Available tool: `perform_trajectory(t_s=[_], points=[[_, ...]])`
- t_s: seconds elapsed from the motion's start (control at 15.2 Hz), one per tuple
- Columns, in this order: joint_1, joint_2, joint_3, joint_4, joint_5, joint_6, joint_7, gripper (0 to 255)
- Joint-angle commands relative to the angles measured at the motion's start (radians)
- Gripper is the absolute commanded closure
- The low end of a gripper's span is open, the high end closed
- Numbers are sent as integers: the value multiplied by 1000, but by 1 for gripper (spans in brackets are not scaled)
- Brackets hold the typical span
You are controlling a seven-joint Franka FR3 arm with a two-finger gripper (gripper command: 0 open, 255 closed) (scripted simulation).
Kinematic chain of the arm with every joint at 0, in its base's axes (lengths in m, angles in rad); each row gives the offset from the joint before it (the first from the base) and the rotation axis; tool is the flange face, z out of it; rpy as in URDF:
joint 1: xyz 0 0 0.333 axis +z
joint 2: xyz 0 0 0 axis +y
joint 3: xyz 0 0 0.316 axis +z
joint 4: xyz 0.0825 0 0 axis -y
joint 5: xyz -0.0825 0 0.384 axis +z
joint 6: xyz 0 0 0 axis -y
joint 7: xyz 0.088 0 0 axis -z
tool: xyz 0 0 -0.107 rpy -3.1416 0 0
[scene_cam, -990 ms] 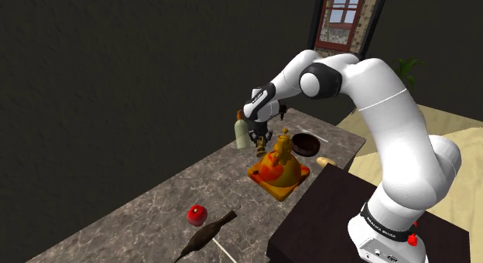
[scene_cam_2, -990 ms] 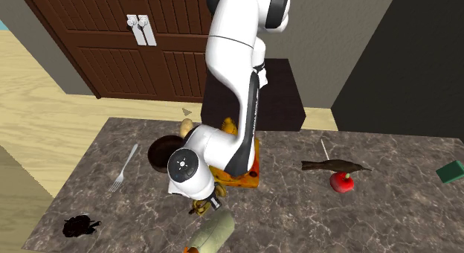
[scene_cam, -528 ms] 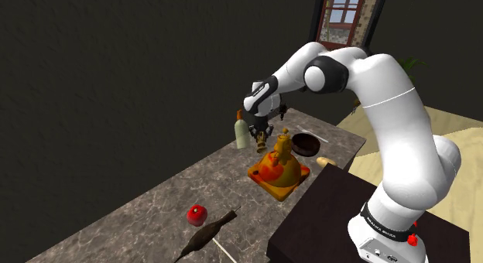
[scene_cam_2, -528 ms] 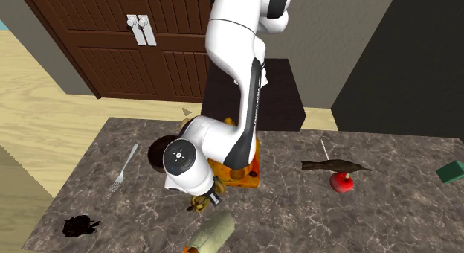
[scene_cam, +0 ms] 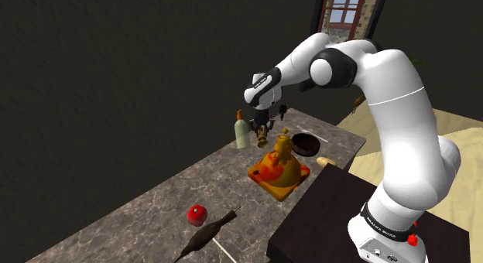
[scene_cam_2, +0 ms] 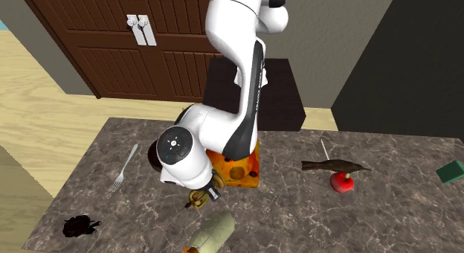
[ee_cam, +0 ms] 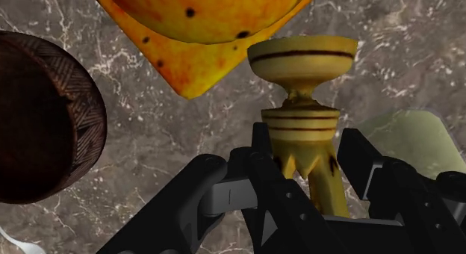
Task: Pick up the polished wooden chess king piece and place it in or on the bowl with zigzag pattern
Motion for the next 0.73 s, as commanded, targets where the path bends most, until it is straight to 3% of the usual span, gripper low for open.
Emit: perform_trajectory(t_s=[0.0, 0.33, 0.66], points=[[3, -20, -2, 0, -4, -20, 4, 255], [6, -61, -8, -1, -11, -61, 9, 255], [-47, -151, -37, -150, -19, -3, -79, 255]])
